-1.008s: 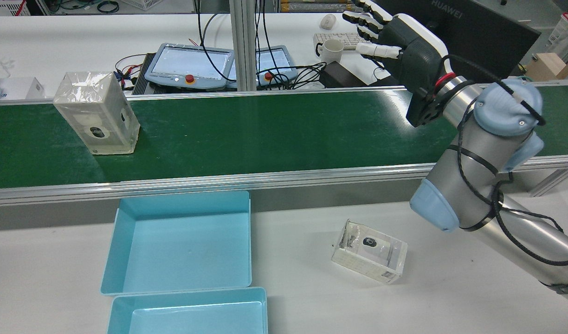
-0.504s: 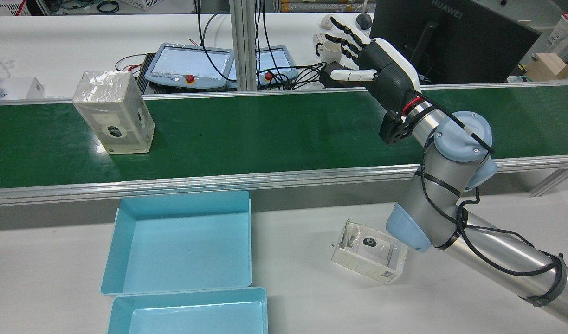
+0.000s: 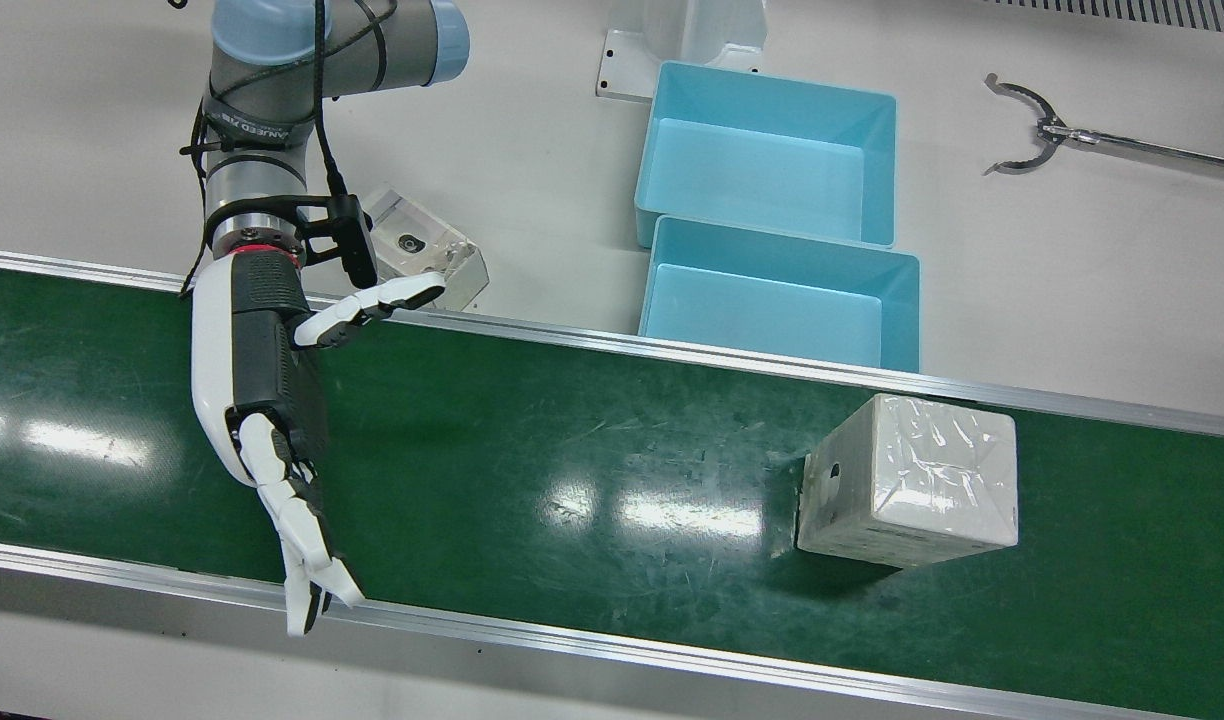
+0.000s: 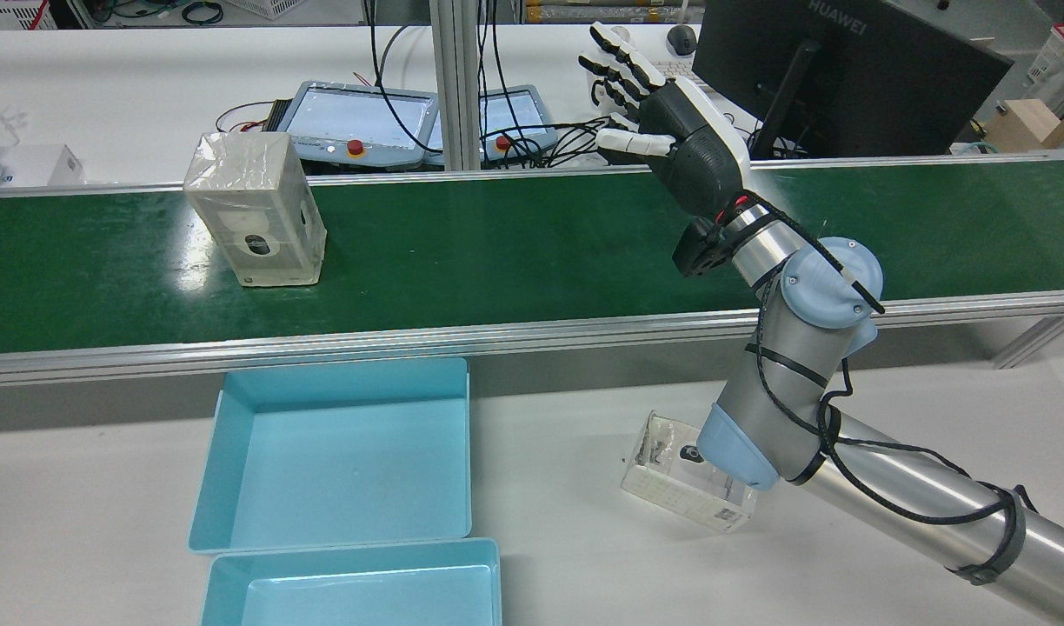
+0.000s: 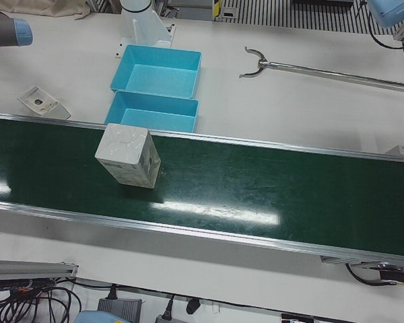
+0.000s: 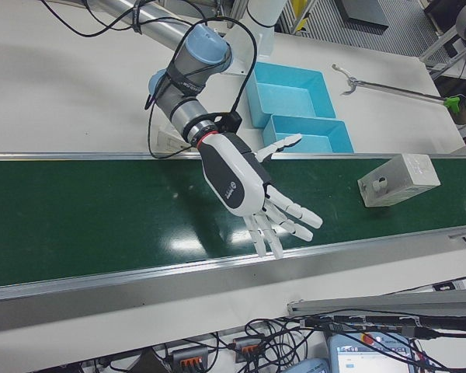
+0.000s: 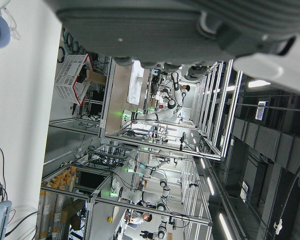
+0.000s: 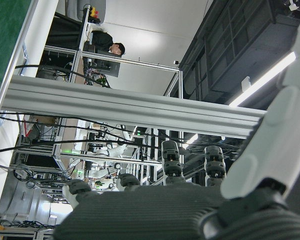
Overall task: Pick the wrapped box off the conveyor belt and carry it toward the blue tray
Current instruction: 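Raise the right hand and swing it over the belt toward the box, then lower the right hand onto the wrapped box and close fingers around it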
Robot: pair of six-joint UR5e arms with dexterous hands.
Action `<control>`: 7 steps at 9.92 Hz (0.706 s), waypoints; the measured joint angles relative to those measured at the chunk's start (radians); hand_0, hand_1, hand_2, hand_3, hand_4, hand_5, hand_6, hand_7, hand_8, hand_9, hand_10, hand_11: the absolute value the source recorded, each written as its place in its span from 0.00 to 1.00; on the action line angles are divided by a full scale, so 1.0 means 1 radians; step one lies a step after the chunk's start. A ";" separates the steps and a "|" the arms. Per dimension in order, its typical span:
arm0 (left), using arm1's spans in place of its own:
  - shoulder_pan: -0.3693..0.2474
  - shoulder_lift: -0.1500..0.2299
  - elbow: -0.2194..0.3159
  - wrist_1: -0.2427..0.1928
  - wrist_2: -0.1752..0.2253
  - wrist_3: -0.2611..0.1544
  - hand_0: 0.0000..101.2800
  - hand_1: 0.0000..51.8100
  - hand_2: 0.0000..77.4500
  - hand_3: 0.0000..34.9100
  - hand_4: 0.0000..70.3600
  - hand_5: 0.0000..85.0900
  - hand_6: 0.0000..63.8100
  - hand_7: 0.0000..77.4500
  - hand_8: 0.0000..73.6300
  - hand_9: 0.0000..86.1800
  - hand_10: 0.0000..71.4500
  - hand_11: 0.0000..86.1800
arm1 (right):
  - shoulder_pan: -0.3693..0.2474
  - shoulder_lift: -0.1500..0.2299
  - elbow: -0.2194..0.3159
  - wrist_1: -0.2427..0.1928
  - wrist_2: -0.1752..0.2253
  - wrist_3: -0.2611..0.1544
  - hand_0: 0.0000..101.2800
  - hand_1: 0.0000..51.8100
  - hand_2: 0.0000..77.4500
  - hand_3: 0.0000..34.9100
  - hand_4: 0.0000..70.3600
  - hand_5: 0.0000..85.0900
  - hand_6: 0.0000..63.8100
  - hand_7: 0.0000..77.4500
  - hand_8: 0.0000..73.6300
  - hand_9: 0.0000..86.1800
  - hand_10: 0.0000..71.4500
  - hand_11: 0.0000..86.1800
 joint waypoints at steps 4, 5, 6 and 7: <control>0.000 0.000 0.000 0.000 0.000 0.000 0.00 0.00 0.01 0.00 0.00 0.01 0.00 0.01 0.01 0.00 0.00 0.00 | -0.054 0.020 0.007 -0.006 0.029 -0.015 0.37 0.14 0.15 0.86 0.14 0.12 0.00 0.19 0.00 0.01 0.01 0.03; 0.000 0.000 0.000 0.000 0.000 0.000 0.00 0.00 0.01 0.00 0.00 0.01 0.00 0.01 0.01 0.00 0.00 0.00 | -0.072 0.022 0.004 -0.008 0.042 -0.019 0.37 0.14 0.17 0.86 0.15 0.12 0.00 0.20 0.00 0.01 0.01 0.02; 0.000 0.000 0.000 0.000 0.000 0.000 0.00 0.00 0.01 0.00 0.00 0.01 0.00 0.01 0.01 0.00 0.00 0.00 | -0.085 0.028 0.000 -0.014 0.051 -0.023 0.38 0.17 0.17 0.86 0.19 0.11 0.00 0.20 0.00 0.02 0.01 0.02; 0.000 0.000 0.000 0.000 0.000 0.000 0.00 0.00 0.01 0.00 0.00 0.01 0.00 0.01 0.01 0.01 0.00 0.00 | -0.093 0.041 -0.003 -0.032 0.055 -0.025 0.38 0.17 0.17 0.86 0.19 0.11 0.00 0.20 0.00 0.02 0.01 0.02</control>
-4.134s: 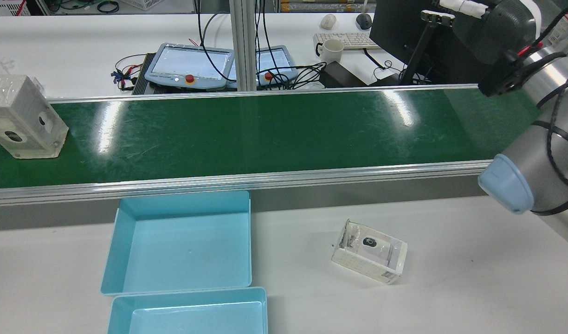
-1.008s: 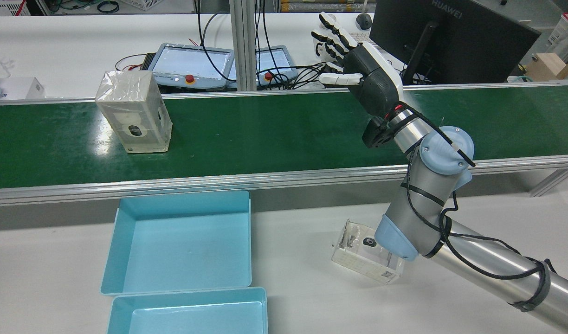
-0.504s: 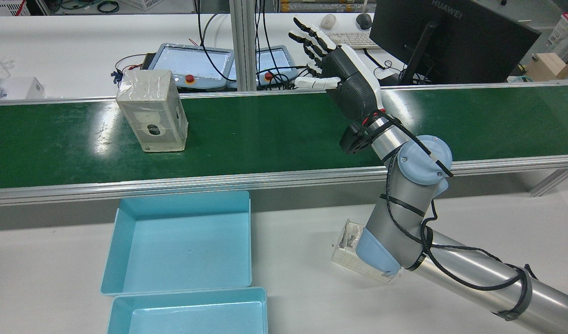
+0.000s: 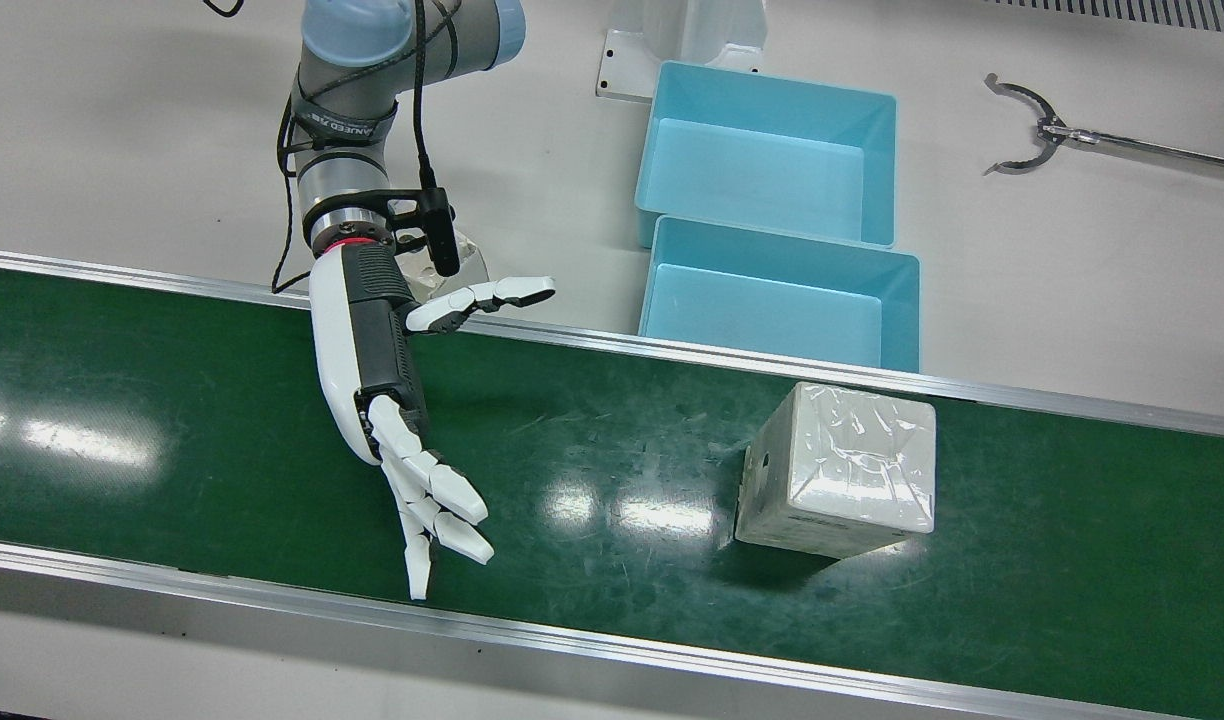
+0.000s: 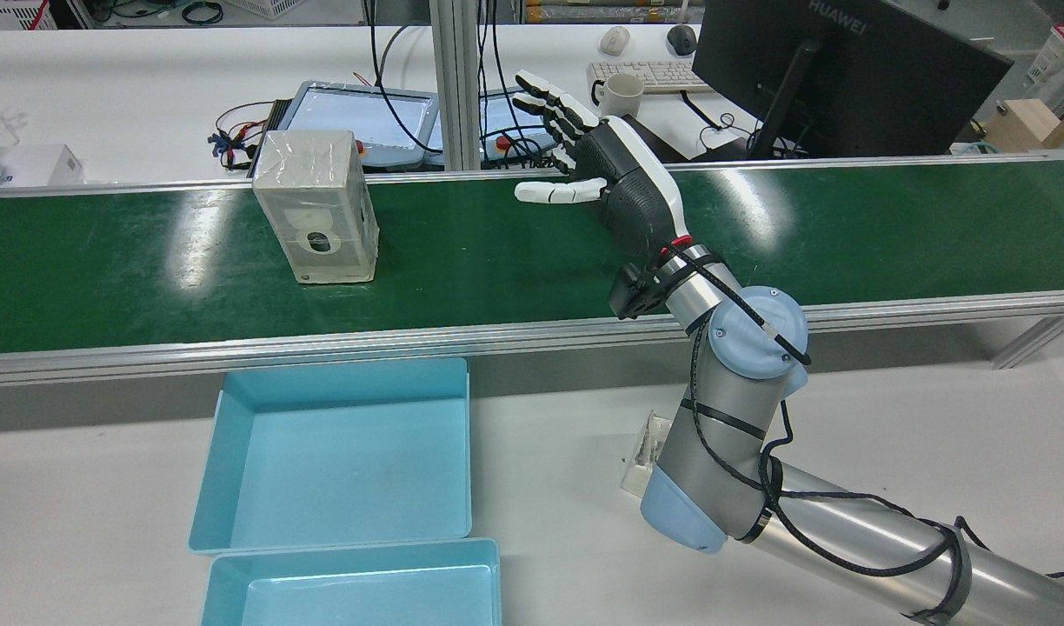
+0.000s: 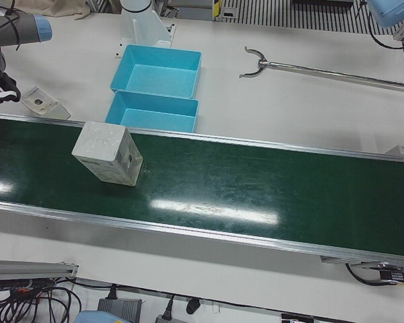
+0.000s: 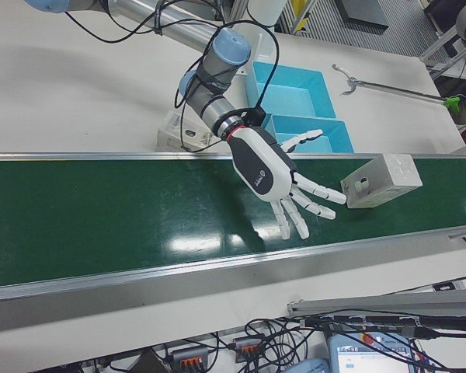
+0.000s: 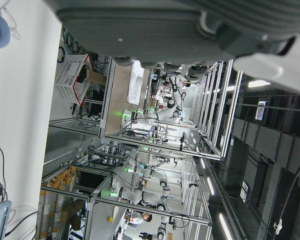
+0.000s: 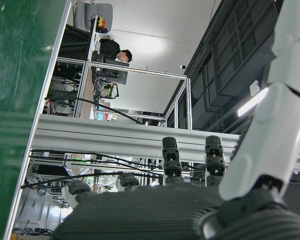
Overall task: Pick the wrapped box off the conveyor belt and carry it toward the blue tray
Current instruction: 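Lower the right hand onto the wrapped box and close fingers around it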
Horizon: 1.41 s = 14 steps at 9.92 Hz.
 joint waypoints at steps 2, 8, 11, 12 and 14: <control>0.000 0.000 0.000 0.000 0.000 0.000 0.00 0.00 0.01 0.00 0.00 0.01 0.00 0.01 0.01 0.00 0.01 0.00 | -0.005 0.026 -0.002 -0.040 0.003 -0.002 0.39 0.17 0.18 0.86 0.20 0.12 0.00 0.22 0.00 0.02 0.01 0.02; 0.000 0.000 0.000 0.000 0.000 0.000 0.00 0.00 0.01 0.00 0.00 0.01 0.00 0.01 0.01 0.00 0.01 0.00 | 0.005 0.033 -0.033 -0.052 0.013 0.002 0.38 0.15 0.16 0.86 0.19 0.13 0.00 0.22 0.00 0.02 0.00 0.02; 0.000 0.000 0.000 0.000 0.000 0.000 0.00 0.00 0.01 0.00 0.00 0.01 0.00 0.01 0.00 0.01 0.01 0.00 | 0.003 0.038 -0.049 -0.047 0.020 0.003 0.38 0.15 0.18 0.86 0.19 0.13 0.00 0.22 0.00 0.02 0.02 0.01; 0.000 0.000 0.000 0.000 0.000 0.000 0.00 0.00 0.01 0.00 0.00 0.01 0.00 0.01 0.00 0.01 0.01 0.00 | 0.001 0.039 -0.054 -0.045 0.020 0.003 0.38 0.14 0.18 0.86 0.19 0.15 0.00 0.22 0.00 0.02 0.02 0.01; 0.000 0.000 0.000 0.000 0.000 0.000 0.00 0.00 0.01 0.00 0.00 0.01 0.00 0.01 0.01 0.00 0.00 0.00 | -0.004 0.046 -0.063 -0.040 0.020 0.003 0.38 0.14 0.18 0.86 0.19 0.15 0.00 0.22 0.00 0.02 0.02 0.01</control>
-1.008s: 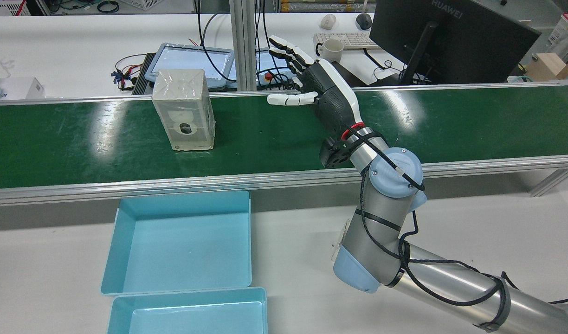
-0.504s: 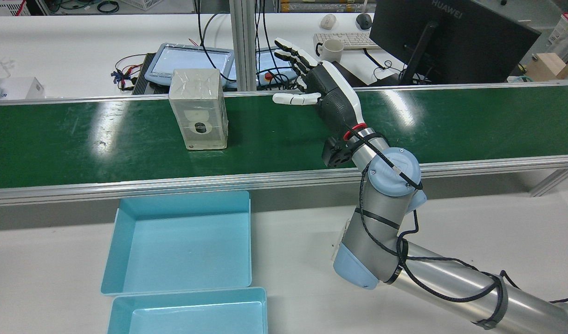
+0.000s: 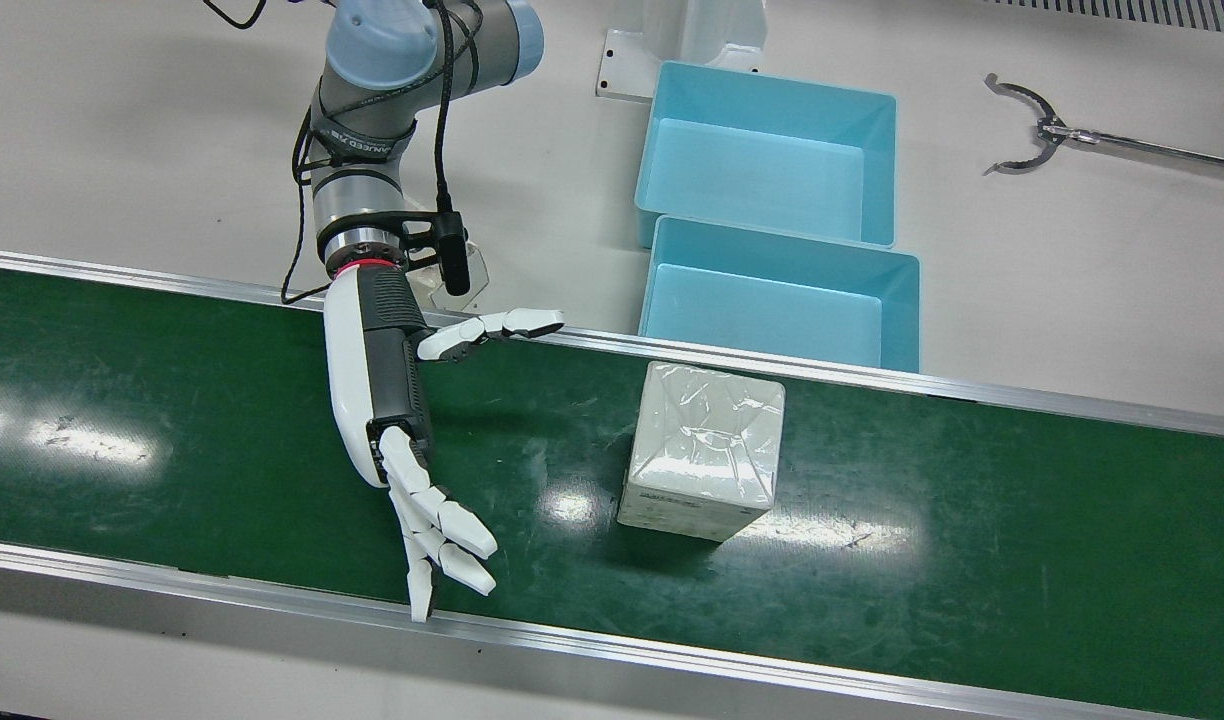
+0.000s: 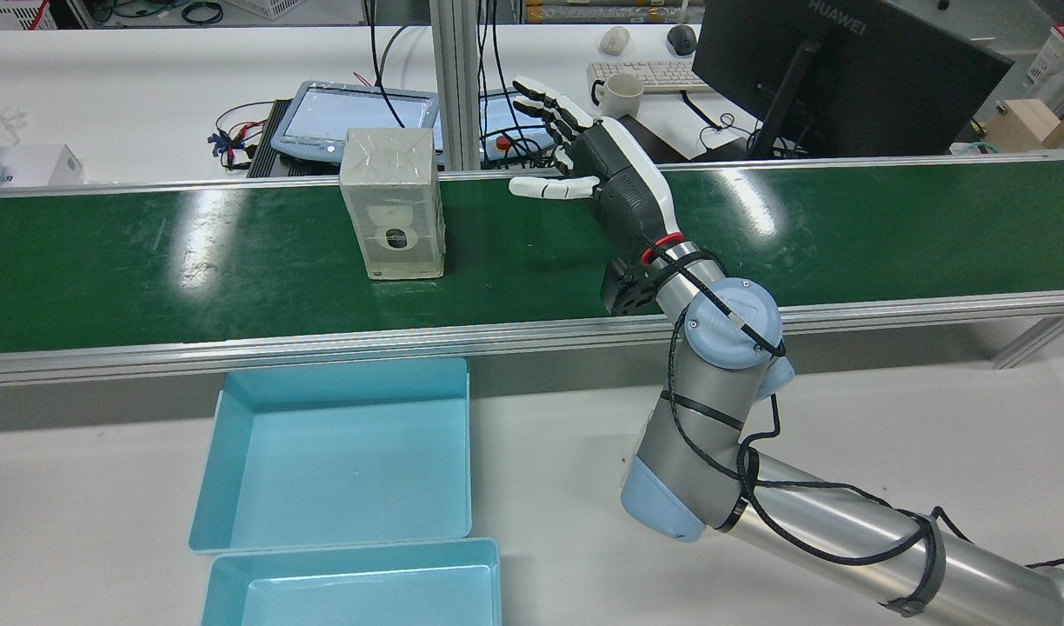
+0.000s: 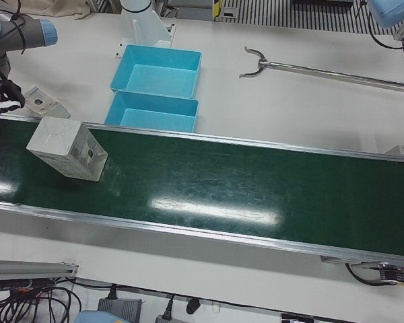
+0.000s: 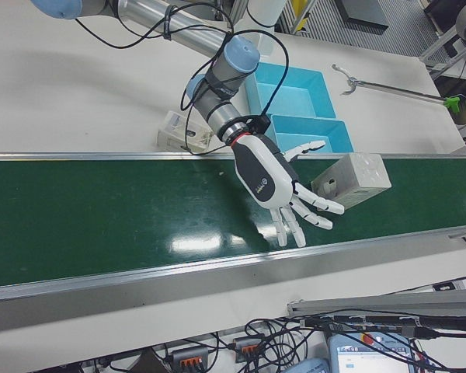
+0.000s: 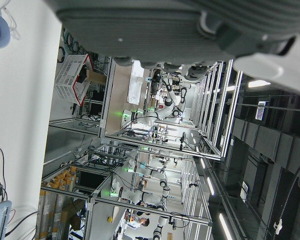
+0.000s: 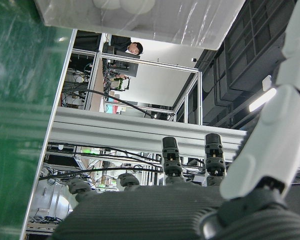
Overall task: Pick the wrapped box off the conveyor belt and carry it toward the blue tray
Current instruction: 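Lower the right hand onto the wrapped box and close fingers around it, then lift the box off the belt and carry it toward the blue tray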
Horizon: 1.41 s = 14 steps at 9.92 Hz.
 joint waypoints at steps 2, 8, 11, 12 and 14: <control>0.000 0.000 0.000 0.000 0.000 0.000 0.00 0.00 0.01 0.00 0.00 0.01 0.00 0.01 0.00 0.01 0.00 0.00 | -0.004 0.006 -0.005 0.009 0.000 0.000 0.38 0.14 0.18 0.86 0.19 0.15 0.00 0.22 0.00 0.02 0.02 0.01; 0.000 0.000 0.000 0.000 0.000 0.000 0.00 0.00 0.01 0.00 0.00 0.01 0.00 0.01 0.01 0.00 0.00 0.00 | -0.021 0.009 -0.008 0.015 0.000 0.002 0.37 0.14 0.18 0.86 0.19 0.15 0.00 0.22 0.00 0.02 0.03 0.04; 0.000 0.000 0.000 0.000 0.000 0.000 0.00 0.00 0.01 0.00 0.00 0.01 0.00 0.01 0.01 0.00 0.00 0.00 | -0.029 0.009 -0.008 0.016 0.001 0.002 0.37 0.14 0.18 0.86 0.19 0.15 0.00 0.22 0.00 0.02 0.03 0.04; 0.000 0.000 0.000 0.000 0.000 0.000 0.00 0.00 0.01 0.00 0.00 0.01 0.00 0.01 0.00 0.01 0.00 0.00 | -0.031 0.009 -0.011 0.016 0.001 0.002 0.37 0.14 0.18 0.86 0.19 0.15 0.00 0.22 0.00 0.02 0.03 0.04; 0.000 0.000 0.000 0.000 0.000 0.000 0.00 0.00 0.01 0.00 0.00 0.01 0.00 0.01 0.01 0.01 0.00 0.00 | -0.035 0.009 -0.017 0.017 0.002 0.003 0.37 0.14 0.18 0.86 0.19 0.15 0.00 0.22 0.00 0.02 0.04 0.05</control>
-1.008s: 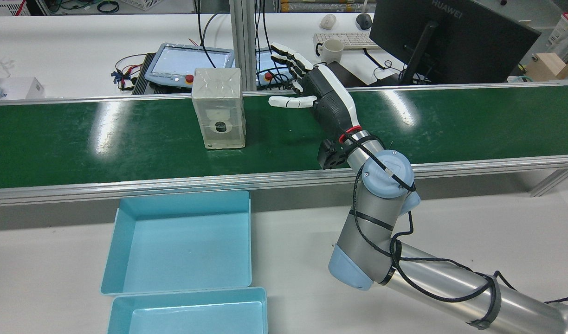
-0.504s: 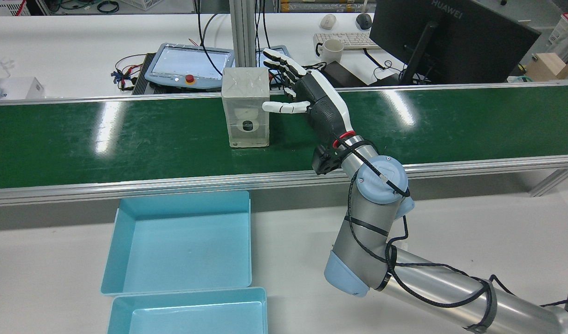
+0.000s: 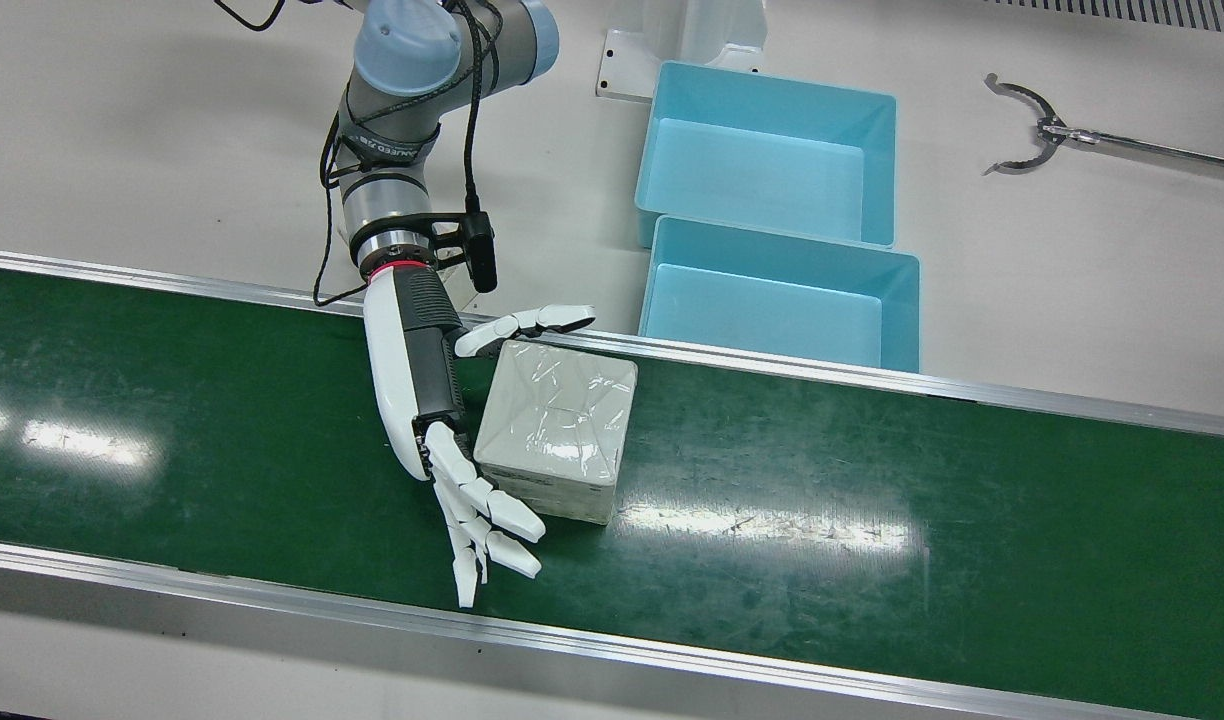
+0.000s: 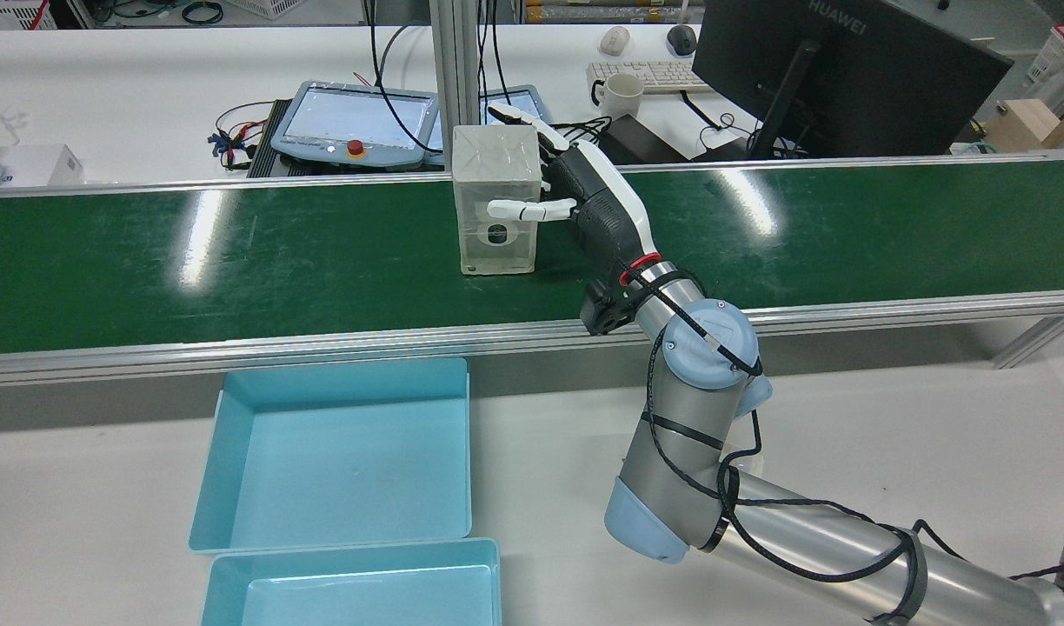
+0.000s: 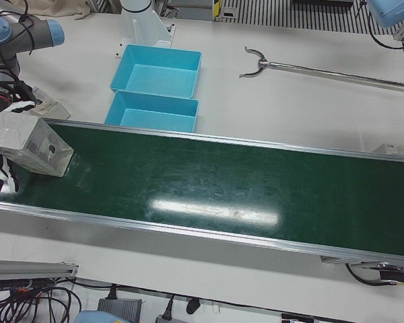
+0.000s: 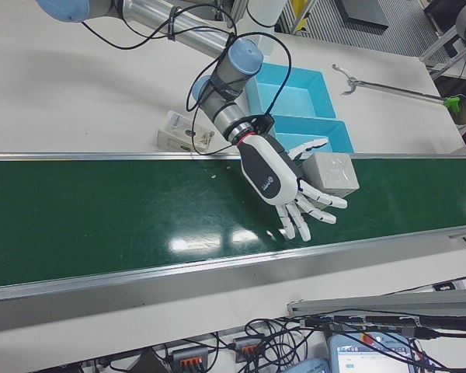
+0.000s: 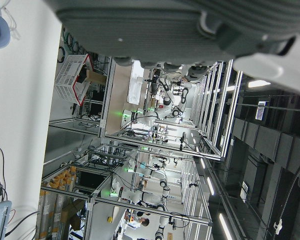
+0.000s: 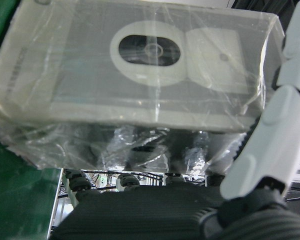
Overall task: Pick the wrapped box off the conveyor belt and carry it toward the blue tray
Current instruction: 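Lift the box off the belt and carry it toward the blue tray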
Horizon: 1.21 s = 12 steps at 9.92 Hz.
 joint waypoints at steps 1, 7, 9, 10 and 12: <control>0.000 0.000 0.000 0.000 0.000 0.000 0.00 0.00 0.01 0.00 0.00 0.01 0.00 0.01 0.01 0.01 0.00 0.00 | -0.001 0.000 -0.001 0.000 0.000 0.001 0.37 0.14 0.18 0.88 0.19 0.15 0.00 0.23 0.00 0.02 0.06 0.06; 0.000 0.000 0.000 0.000 0.000 0.000 0.00 0.00 0.01 0.00 0.00 0.01 0.00 0.01 0.01 0.00 0.00 0.00 | 0.000 -0.001 0.012 0.001 0.035 0.033 0.38 0.08 0.44 0.86 0.29 0.44 0.29 0.54 0.37 0.35 0.44 0.38; 0.000 0.000 0.000 0.000 0.000 0.000 0.00 0.00 0.01 0.00 0.00 0.01 0.00 0.01 0.01 0.00 0.00 0.00 | -0.001 -0.001 0.057 -0.004 0.054 0.031 0.41 0.04 0.47 0.74 0.29 0.47 0.35 0.58 0.53 0.46 0.53 0.42; 0.000 0.000 0.000 0.000 0.000 0.000 0.00 0.00 0.01 0.00 0.00 0.01 0.00 0.01 0.01 0.00 0.00 0.00 | -0.006 0.002 0.111 -0.004 0.070 0.014 0.39 0.03 0.48 0.63 0.29 0.49 0.38 0.59 0.58 0.49 0.60 0.47; 0.000 0.000 0.000 0.000 0.000 0.000 0.00 0.00 0.01 0.00 0.00 0.01 0.00 0.01 0.01 0.00 0.00 0.00 | -0.044 0.018 0.220 -0.004 0.118 -0.050 0.38 0.03 0.48 0.55 0.31 0.50 0.44 0.61 0.63 0.54 0.70 0.52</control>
